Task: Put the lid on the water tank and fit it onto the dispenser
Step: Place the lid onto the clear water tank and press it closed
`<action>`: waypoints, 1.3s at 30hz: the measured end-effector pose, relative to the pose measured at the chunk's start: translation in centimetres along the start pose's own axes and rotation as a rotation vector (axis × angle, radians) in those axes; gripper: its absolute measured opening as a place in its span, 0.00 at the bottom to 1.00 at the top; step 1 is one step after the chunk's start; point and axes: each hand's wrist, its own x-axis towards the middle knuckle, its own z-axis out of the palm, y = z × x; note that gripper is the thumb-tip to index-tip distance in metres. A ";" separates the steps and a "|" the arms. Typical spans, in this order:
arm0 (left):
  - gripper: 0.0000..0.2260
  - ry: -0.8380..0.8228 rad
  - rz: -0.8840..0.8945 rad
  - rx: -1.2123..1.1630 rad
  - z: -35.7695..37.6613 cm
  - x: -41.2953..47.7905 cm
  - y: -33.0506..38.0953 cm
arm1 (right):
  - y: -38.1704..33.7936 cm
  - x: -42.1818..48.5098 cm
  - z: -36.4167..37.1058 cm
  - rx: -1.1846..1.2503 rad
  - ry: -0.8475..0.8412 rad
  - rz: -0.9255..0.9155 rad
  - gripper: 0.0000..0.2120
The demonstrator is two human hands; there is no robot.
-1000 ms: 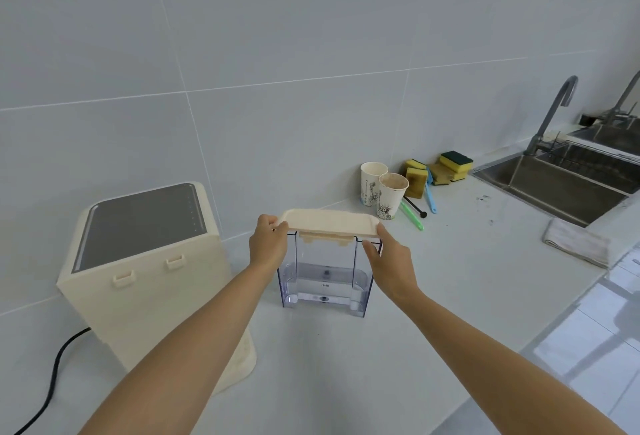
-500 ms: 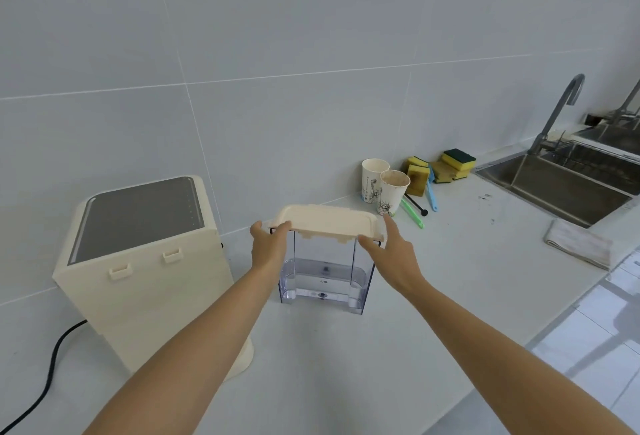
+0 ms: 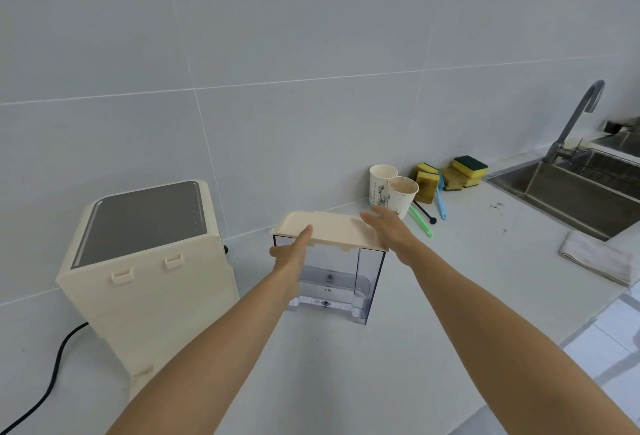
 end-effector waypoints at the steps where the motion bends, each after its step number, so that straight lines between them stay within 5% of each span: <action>1: 0.40 0.012 0.001 0.001 0.2 0.1 0.0 | 0.1 0.0 0.1 0.005 0.000 0.002 0.26; 9: 0.31 0.040 0.050 0.106 0.6 0.8 0.3 | 1.0 -0.7 0.8 -0.112 0.037 0.012 0.18; 19: 0.26 -0.164 0.266 0.334 -0.4 2.0 0.9 | 1.8 -4.5 1.5 -0.243 -0.017 0.069 0.20; 29: 0.20 -0.360 0.263 0.505 -0.4 2.5 2.2 | 1.7 -6.8 3.5 -0.309 -0.118 0.079 0.22; 35: 0.24 -0.320 0.351 0.585 -0.6 1.8 2.1 | 0.4 -6.6 2.0 -0.390 -0.295 0.149 0.28; 39: 0.25 -0.137 0.622 0.649 -0.9 -0.8 1.7 | -1.2 -4.9 0.5 -0.419 -0.174 0.076 0.35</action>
